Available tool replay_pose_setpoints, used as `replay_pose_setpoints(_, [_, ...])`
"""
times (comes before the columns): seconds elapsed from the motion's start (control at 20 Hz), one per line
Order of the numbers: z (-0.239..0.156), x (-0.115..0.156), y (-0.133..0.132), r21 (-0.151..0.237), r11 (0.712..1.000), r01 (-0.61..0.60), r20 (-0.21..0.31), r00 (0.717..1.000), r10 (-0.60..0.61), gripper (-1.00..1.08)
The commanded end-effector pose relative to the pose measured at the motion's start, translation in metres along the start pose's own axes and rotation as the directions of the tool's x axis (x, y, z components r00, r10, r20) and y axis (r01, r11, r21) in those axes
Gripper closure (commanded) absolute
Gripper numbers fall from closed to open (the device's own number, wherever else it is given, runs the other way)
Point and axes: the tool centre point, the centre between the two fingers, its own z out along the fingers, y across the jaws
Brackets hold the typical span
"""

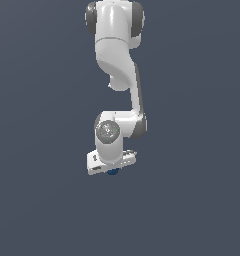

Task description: Pick up the object and move it to a goal position.

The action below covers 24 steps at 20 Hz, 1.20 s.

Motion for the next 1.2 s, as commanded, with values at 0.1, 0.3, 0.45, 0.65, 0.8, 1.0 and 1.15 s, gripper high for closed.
replay_pose_setpoints(0.1, [0.0,0.0,0.0,0.0,1.0,0.0,0.0,1.0,0.0,1.08])
replay_pose_setpoints(0.3, [0.0,-0.001,-0.007,0.0,1.0,0.0,0.0,1.0,0.0,1.08])
replay_pose_setpoints(0.45, [-0.001,-0.003,-0.018,0.0,1.0,0.0,0.0,1.0,0.0,1.08])
replay_pose_setpoints(0.65, [-0.003,-0.007,-0.042,0.0,1.0,0.0,0.0,1.0,0.0,1.08])
replay_pose_setpoints(0.8, [-0.004,-0.011,-0.069,0.0,1.0,0.0,0.0,1.0,0.0,1.08])
replay_pose_setpoints(1.0, [-0.007,-0.017,-0.114,0.0,1.0,0.0,0.0,1.0,0.0,1.08])
replay_pose_setpoints(1.15, [-0.009,-0.022,-0.15,0.0,1.0,0.0,0.0,1.0,0.0,1.08])
